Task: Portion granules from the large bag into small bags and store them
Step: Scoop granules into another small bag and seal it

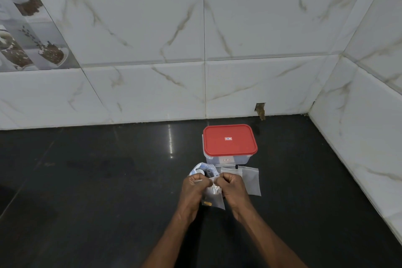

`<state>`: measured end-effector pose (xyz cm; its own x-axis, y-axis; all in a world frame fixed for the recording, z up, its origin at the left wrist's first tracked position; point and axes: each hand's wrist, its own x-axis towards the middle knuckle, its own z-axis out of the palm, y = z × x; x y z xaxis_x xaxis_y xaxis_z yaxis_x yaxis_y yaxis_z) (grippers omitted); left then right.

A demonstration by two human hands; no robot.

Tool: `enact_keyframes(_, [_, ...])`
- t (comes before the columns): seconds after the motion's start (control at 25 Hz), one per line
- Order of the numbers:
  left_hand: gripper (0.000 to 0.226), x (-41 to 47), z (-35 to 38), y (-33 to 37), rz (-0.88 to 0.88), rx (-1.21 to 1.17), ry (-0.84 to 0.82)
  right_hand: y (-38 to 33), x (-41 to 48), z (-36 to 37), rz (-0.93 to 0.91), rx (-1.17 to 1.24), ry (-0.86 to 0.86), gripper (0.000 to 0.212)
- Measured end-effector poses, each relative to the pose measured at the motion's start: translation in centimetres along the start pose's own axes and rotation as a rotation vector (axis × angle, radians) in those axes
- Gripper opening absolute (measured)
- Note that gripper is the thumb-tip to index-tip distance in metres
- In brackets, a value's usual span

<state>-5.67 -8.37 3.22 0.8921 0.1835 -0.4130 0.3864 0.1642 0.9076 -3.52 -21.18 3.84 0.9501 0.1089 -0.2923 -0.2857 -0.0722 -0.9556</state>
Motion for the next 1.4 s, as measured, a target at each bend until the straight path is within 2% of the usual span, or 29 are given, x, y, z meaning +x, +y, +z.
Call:
enact_keyframes(0.16, [0.006, 0.2, -0.3, -0.3, -0.007, -0.102, 0.016, 0.2, 0.4, -0.5, 0.036, 0.071, 0.007, 0.020])
enact_keyframes(0.24, [0.016, 0.1, -0.3, 0.0, -0.008, -0.088, 0.059, 0.2, 0.3, -0.6, 0.054, 0.089, -0.005, 0.014])
enact_keyframes(0.32, [0.016, 0.1, -0.3, 0.1, 0.000, -0.066, 0.058, -0.2, 0.1, -0.6, 0.042, 0.079, -0.051, 0.015])
enact_keyframes(0.72, [0.008, 0.2, -1.2, 0.0, -0.015, -0.032, -0.024, -0.2, 0.3, -0.7, -0.018, 0.080, -0.072, 0.015])
enact_keyframes(1.0, [0.013, 0.3, -0.8, 0.1, -0.033, -0.047, -0.065, -0.7, -0.5, -0.4, 0.008, 0.098, -0.096, 0.019])
enact_keyframes(1.12, [0.018, 0.4, -0.7, 0.3, -0.009, -0.074, -0.089, -1.0, -1.0, -0.3, 0.012, 0.150, -0.110, 0.013])
enact_keyframes(1.32, [0.006, 0.3, -0.5, 0.3, -0.022, -0.096, -0.092, -1.1, -1.0, -0.6, -0.002, 0.156, -0.104, 0.010])
enact_keyframes(1.4, [0.011, 0.4, -0.6, 0.2, -0.013, -0.069, -0.097, -1.0, -1.0, -0.7, -0.021, 0.133, -0.103, 0.011])
